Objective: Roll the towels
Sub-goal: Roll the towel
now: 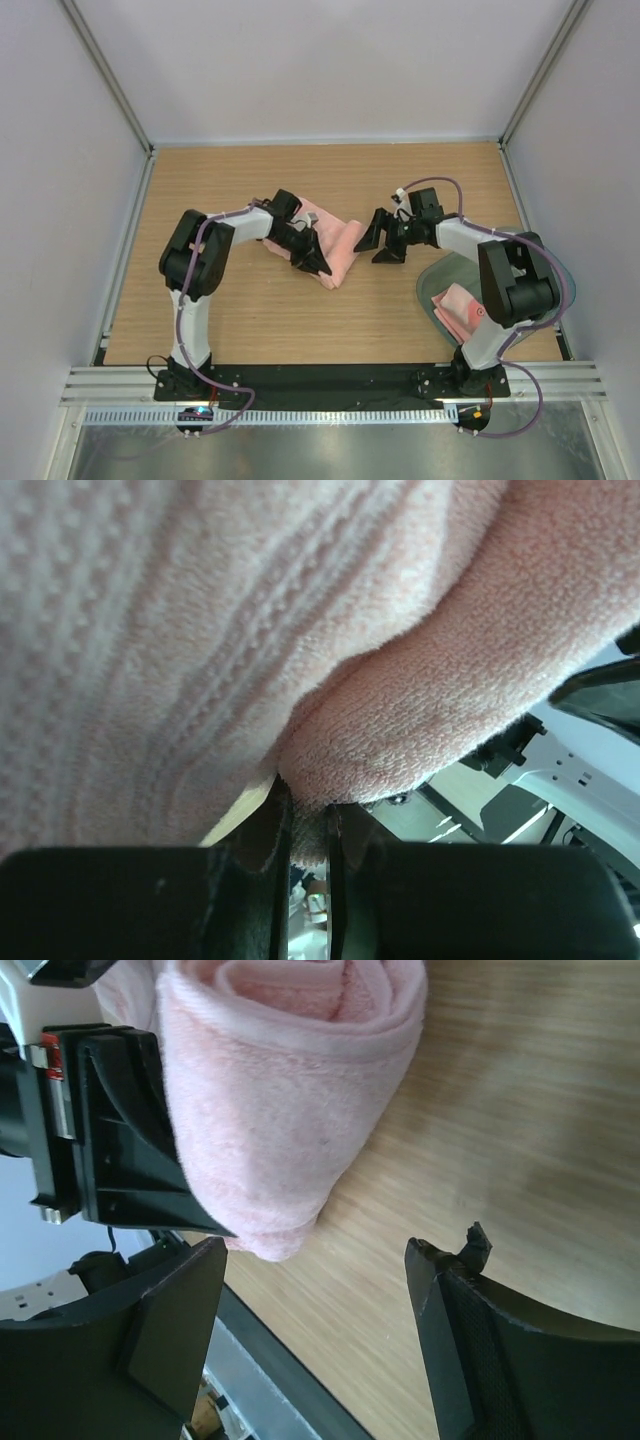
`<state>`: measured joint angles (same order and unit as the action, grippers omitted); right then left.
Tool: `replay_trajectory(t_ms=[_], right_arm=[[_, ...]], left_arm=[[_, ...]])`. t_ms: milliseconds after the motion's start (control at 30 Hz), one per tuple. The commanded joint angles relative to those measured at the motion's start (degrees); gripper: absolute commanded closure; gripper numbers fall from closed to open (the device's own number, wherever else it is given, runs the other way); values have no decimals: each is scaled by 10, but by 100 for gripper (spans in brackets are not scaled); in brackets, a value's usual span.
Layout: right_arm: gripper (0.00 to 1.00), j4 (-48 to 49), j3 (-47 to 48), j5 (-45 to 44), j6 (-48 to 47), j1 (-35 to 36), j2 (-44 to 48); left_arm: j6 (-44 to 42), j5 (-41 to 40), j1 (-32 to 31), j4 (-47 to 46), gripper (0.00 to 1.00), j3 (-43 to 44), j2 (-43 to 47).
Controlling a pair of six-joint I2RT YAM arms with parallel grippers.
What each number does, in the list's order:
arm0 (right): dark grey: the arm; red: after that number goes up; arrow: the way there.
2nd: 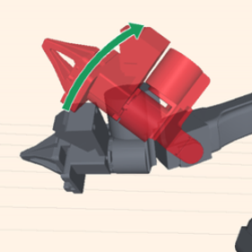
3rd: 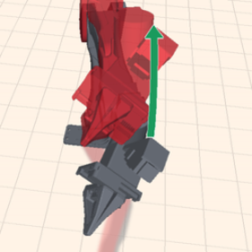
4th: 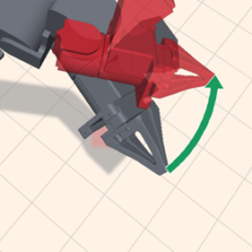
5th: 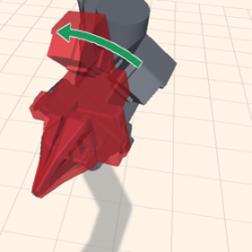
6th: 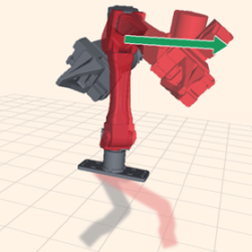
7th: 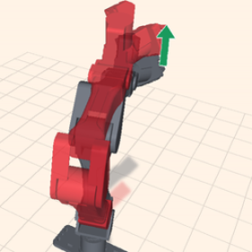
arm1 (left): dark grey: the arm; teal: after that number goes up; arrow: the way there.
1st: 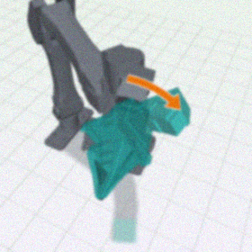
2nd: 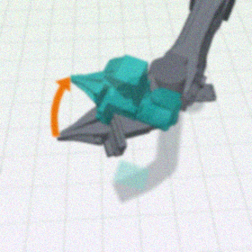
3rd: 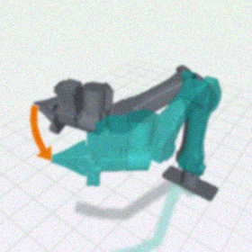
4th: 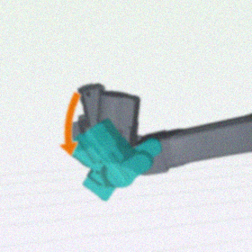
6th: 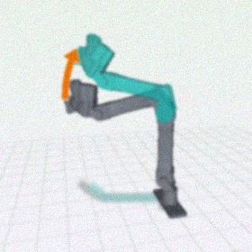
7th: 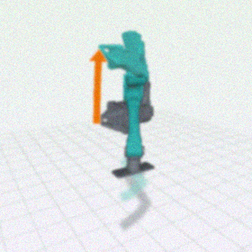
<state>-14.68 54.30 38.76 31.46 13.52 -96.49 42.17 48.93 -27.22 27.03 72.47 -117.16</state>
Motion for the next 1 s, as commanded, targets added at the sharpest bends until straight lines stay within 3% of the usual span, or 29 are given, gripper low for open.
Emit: replay_trajectory(t_ms=[0, 267, 500, 667, 833, 933, 967], right_arm=[[20, 127, -11, 9, 26, 17, -26], [13, 245, -16, -7, 57, 33, -94], [14, 256, 15, -18, 58, 39, -140], [27, 230, 46, -20, 44, 48, -169], [51, 199, 63, -33, 35, 56, -176], [63, 167, 74, -41, 32, 57, -175], [66, 155, 78, -48, 28, 56, -176]], left_arm=[[-45, -24, 15, 71, 97, 32, -26], [-66, -24, 36, 104, 96, 69, -77], [-77, -9, 40, 122, 95, 92, -102], [-89, 5, 44, 136, 95, 107, -111], [-91, 1, 45, 145, 91, 113, -112], [-90, -27, 45, 146, 82, 112, -84], [-89, -60, 46, 146, 75, 109, -71]])
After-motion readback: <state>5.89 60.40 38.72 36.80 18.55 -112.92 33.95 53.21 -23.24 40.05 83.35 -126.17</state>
